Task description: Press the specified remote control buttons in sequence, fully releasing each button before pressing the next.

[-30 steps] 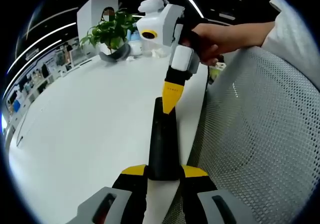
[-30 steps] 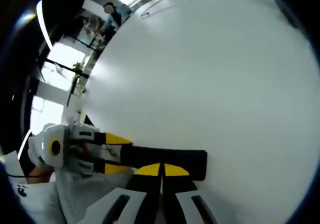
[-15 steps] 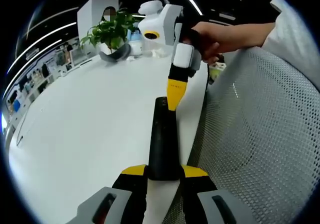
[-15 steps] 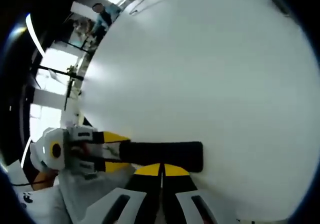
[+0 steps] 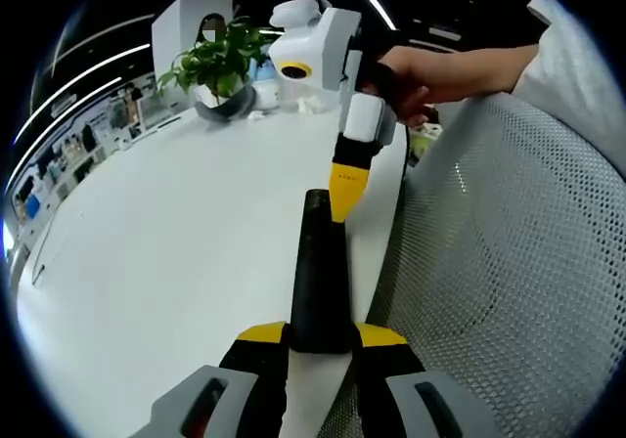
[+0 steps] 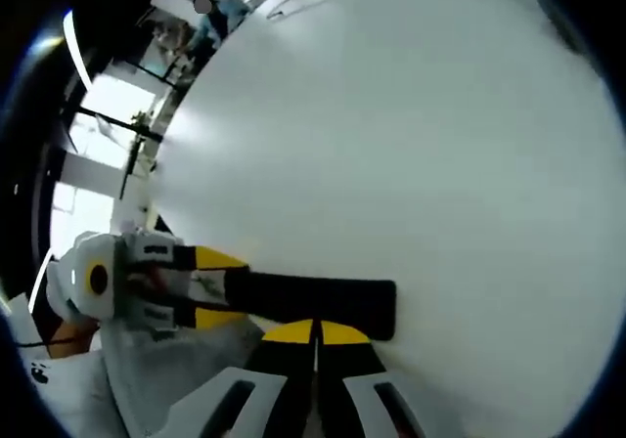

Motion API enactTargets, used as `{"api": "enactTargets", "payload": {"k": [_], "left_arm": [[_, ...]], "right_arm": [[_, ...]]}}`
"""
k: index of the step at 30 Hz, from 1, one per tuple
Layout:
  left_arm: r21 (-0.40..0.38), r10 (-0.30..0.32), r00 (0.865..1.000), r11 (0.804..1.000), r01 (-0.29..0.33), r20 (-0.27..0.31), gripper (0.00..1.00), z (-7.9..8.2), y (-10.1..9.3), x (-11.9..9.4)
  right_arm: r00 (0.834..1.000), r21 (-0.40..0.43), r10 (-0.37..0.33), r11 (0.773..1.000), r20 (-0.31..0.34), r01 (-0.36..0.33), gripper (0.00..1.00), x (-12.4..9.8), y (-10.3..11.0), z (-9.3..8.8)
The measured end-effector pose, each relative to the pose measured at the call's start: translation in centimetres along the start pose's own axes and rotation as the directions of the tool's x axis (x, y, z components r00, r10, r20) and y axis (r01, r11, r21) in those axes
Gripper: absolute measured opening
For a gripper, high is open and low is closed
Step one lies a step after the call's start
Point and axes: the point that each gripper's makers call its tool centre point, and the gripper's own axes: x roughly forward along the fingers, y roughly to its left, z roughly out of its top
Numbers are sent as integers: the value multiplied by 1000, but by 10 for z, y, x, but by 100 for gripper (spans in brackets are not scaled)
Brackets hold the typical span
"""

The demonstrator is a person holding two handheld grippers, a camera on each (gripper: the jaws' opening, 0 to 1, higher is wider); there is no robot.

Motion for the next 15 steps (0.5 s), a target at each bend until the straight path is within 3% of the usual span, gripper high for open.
{"api": "enactTargets", "payload": {"k": [15], "left_arm": [[1, 1, 1000, 1000, -1, 1, 25, 0, 0, 0]], "right_arm": [[1000, 31, 3, 999, -4, -3, 0, -2, 2, -1]]}}
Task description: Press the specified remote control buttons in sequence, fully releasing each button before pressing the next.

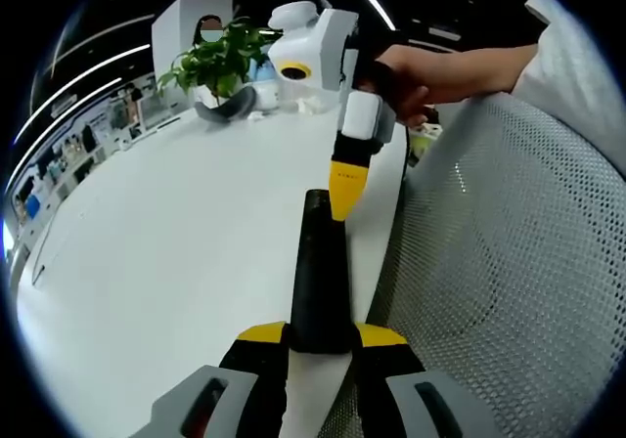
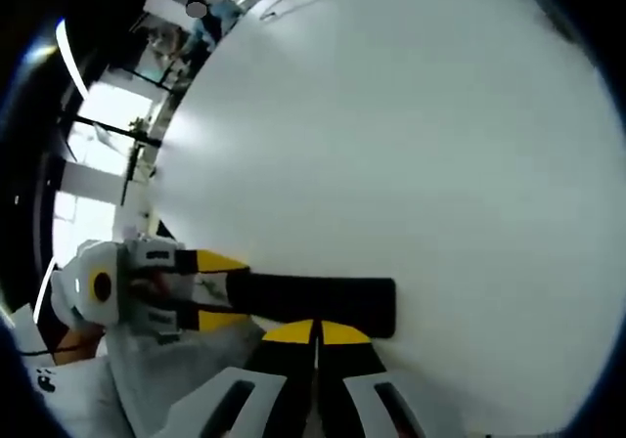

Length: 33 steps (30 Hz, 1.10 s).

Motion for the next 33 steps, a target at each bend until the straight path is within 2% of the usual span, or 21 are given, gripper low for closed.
{"api": "enactTargets", "payload": {"k": [10, 13, 24, 28, 33], "left_arm": [[1, -1, 1000, 1000, 1, 1, 25, 0, 0, 0], [1, -2, 1000, 1000, 2, 3, 25, 0, 0, 0], [1, -3, 1000, 1000, 3, 6, 25, 0, 0, 0], [1, -2, 1000, 1000, 2, 6, 25, 0, 0, 0], [5, -2, 1000, 1000, 2, 5, 25, 0, 0, 1]], "right_arm": [[1000, 11, -28, 1000, -2, 28, 0, -3, -6, 0], [999, -15, -44, 999, -3, 43, 0, -2, -5, 0], [998, -23, -56, 998, -5, 56, 0, -1, -8, 0], [997, -55, -78, 995, -1, 78, 0, -1, -6, -1], [998, -14, -55, 998, -4, 55, 0, -2, -7, 0]]}}
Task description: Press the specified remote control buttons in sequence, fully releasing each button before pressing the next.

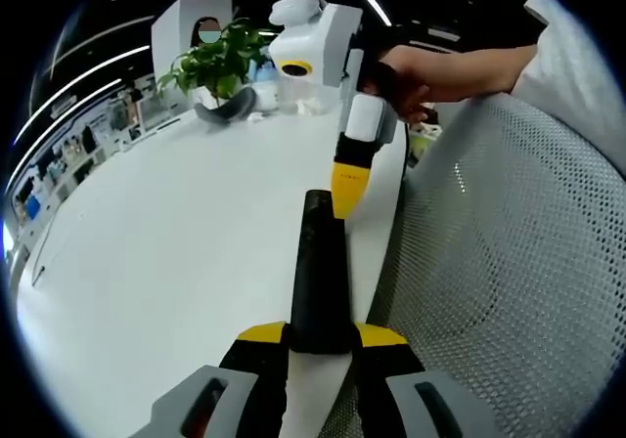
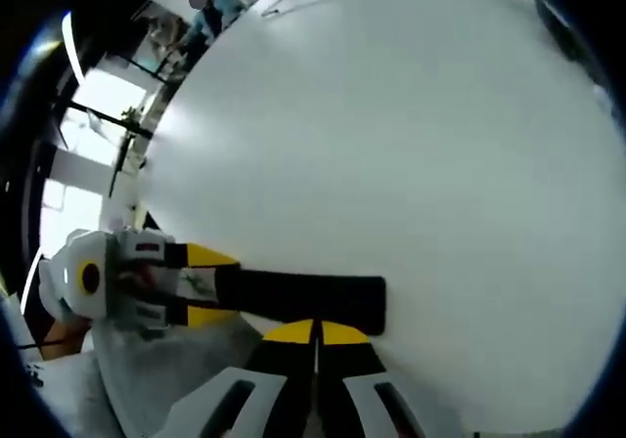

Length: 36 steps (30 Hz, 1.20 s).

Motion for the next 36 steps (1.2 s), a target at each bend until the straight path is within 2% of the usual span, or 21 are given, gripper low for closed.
{"api": "enactTargets", "payload": {"k": [4, 9, 15, 22, 32, 36], "left_arm": [[2, 0, 1000, 1000, 0, -2, 24, 0, 0, -1], [8, -5, 1000, 1000, 5, -1, 24, 1, -2, 0], [12, -13, 1000, 1000, 13, 0, 24, 1, -3, 0], [29, -22, 1000, 999, 22, 0, 25, 1, -6, 1], [29, -24, 1000, 999, 24, 4, 25, 2, -6, 1], [30, -24, 1000, 999, 24, 6, 25, 2, -6, 1]], "right_arm": [[1000, 4, 6, 1000, 1, -6, 0, 0, 1, 0], [998, -16, 52, 999, 41, -51, 0, -1, 11, 7], [999, -52, 23, 998, 45, -21, 0, 1, 8, 9], [998, -21, 41, 999, 46, -40, 0, 1, 7, 9], [999, -35, 30, 999, 32, -29, 0, 1, 7, 5], [998, -14, 42, 999, 36, -41, 0, 2, 4, 6]]}}
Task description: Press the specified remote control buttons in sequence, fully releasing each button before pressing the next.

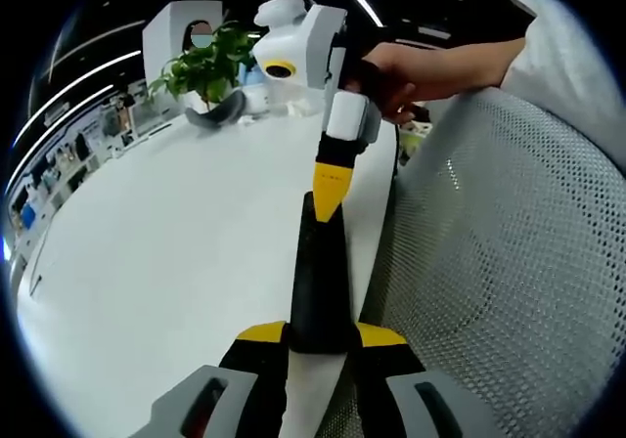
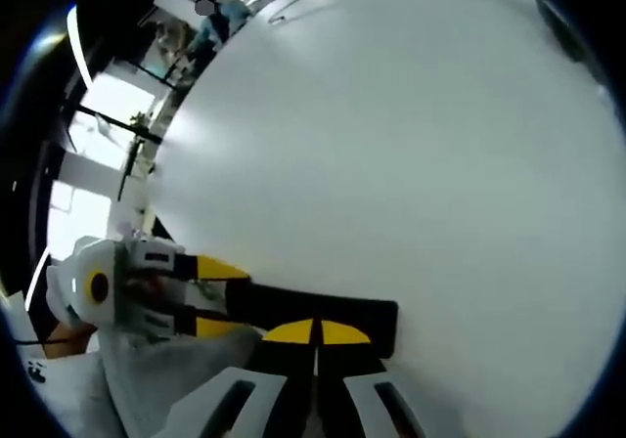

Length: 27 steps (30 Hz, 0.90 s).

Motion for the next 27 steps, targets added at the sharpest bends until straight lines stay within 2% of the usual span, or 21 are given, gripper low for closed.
{"api": "enactTargets", "payload": {"k": [5, 9, 18, 20, 21, 23, 27], "left_arm": [[3, -2, 1000, 1000, 2, 4, 25, 0, 0, 0], [5, -3, 1000, 1000, 3, 4, 25, 0, 0, 0], [10, 1, 1000, 1000, -1, -20, 24, 0, 0, 1], [11, 2, 1000, 1000, -2, -22, 24, 0, 0, 0], [11, 2, 1000, 1000, -2, -23, 24, 0, -1, 0], [11, 2, 1000, 1000, -2, -23, 24, 0, -1, 0], [9, 2, 1000, 1000, -1, -23, 24, 0, -1, 0]], "right_arm": [[1000, -30, -16, 999, -1, 16, 0, 1, 2, 1], [1000, 5, 12, 1000, 10, -12, 0, -1, 0, 1], [1000, 17, 25, 1000, 14, -25, 0, 0, 5, 2], [998, 4, 51, 999, 24, -51, 0, 1, 11, 6], [997, -14, 56, 998, 52, -55, 0, 1, 13, 10], [996, -34, 54, 998, 66, -52, 0, 1, 14, 13], [997, -35, 53, 998, 57, -51, 0, 3, 13, 12]]}}
